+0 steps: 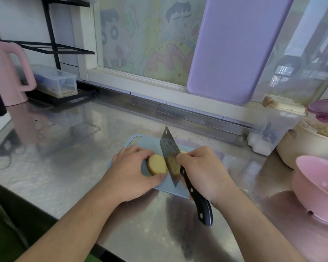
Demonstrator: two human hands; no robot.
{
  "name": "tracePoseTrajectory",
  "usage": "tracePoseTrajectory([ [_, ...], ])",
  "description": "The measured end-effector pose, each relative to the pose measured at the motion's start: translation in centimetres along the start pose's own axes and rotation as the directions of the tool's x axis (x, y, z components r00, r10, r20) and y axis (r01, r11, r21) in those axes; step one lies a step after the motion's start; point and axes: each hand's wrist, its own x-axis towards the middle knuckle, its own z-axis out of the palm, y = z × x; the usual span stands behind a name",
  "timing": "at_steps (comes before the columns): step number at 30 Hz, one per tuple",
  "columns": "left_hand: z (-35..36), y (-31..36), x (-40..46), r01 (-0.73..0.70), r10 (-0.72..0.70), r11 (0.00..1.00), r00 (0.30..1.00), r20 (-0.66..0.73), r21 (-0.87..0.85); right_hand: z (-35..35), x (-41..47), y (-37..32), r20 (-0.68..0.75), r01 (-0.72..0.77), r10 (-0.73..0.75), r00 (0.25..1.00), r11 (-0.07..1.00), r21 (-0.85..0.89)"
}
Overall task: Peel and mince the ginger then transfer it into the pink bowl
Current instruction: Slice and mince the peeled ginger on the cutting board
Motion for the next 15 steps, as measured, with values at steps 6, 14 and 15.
tracePoseTrajectory([
  [6, -0.01, 0.22, -0.14, -0.002, 0.002, 1.0, 1.0, -0.008, 0.026, 0.21, 0.11, 0.12, -0.008, 0.011, -0.011, 1.0, 1.0, 0.005],
  [14, -0.24, 0.48, -0.06, 0.002, -0.002, 1.0, 1.0, -0.008, 0.003, 0.03, 0.08, 0.04, -0.012, 0.006, -0.006, 1.0, 1.0, -0.001],
  [15, -0.24, 0.43, -0.02, 0.009, -0.009, 1.0, 1.0, 0.001, -0.001, -0.01, 0.07, 0.0, -0.018, 0.002, -0.002, 1.0, 1.0, -0.005],
])
